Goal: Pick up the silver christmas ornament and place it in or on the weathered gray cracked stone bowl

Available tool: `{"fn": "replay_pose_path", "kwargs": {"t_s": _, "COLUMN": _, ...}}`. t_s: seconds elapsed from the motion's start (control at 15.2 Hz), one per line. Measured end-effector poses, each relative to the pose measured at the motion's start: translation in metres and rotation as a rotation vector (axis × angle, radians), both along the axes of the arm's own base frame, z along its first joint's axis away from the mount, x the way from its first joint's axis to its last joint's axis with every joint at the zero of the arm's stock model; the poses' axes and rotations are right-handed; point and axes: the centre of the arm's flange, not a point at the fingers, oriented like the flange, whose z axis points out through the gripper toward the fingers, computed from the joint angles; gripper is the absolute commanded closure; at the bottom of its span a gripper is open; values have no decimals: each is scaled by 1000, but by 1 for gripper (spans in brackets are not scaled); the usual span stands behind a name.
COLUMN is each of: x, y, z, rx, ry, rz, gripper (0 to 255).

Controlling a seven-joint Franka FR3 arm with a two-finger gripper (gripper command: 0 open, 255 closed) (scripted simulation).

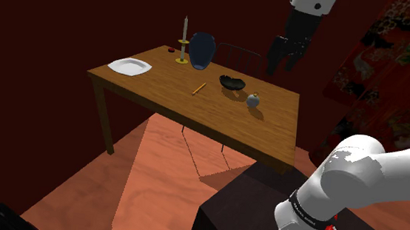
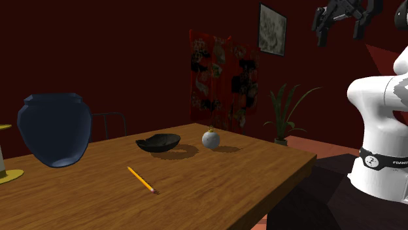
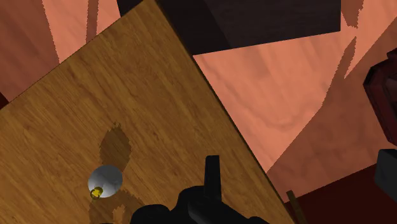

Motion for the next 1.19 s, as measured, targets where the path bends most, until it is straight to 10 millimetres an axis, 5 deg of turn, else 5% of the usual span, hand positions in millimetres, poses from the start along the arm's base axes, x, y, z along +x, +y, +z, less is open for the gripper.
{"fn": "replay_pose_path", "kwargs": {"t_s": 0.13, "x": 5, "y": 0, "z": -5, "rx": -8, "ry": -2, "rz": -11, "gripper": 0}}
{"fn": "replay_pose_path", "kwargs": {"t_s": 0.59, "x": 48, "y": -10, "z": -70, "rx": -110, "ry": -43, "rz": -157, "gripper": 0}}
{"fn": "replay_pose_path", "kwargs": {"t_s": 1.19, "x": 106, "y": -52, "z": -153, "rx": -253, "ry": -104, "rz": -360, "gripper": 0}}
